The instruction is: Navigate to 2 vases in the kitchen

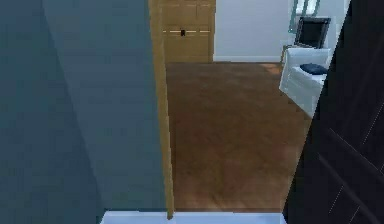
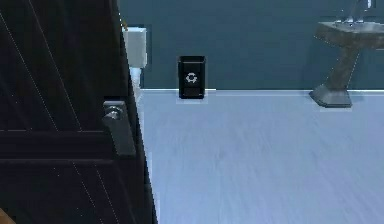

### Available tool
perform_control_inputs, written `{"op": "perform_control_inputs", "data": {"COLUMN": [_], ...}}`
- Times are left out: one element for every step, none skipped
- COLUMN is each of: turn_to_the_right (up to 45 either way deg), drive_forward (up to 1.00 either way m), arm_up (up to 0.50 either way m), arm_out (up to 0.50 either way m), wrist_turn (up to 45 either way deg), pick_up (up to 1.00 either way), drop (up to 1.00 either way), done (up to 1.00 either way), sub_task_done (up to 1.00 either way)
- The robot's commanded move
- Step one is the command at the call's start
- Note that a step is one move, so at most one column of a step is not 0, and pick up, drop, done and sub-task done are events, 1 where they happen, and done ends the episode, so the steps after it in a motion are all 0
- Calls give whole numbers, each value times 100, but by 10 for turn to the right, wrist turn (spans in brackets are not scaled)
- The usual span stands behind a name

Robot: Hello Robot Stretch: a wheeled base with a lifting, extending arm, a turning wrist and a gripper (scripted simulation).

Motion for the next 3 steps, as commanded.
{"op": "perform_control_inputs", "data": {"turn_to_the_right": [120,0,-210], "drive_forward": [0,90,0], "arm_up": [0,0,0], "arm_out": [0,0,0], "wrist_turn": [0,0,0], "pick_up": [0,0,0], "drop": [0,0,0], "done": [0,0,0], "sub_task_done": [0,0,0]}}
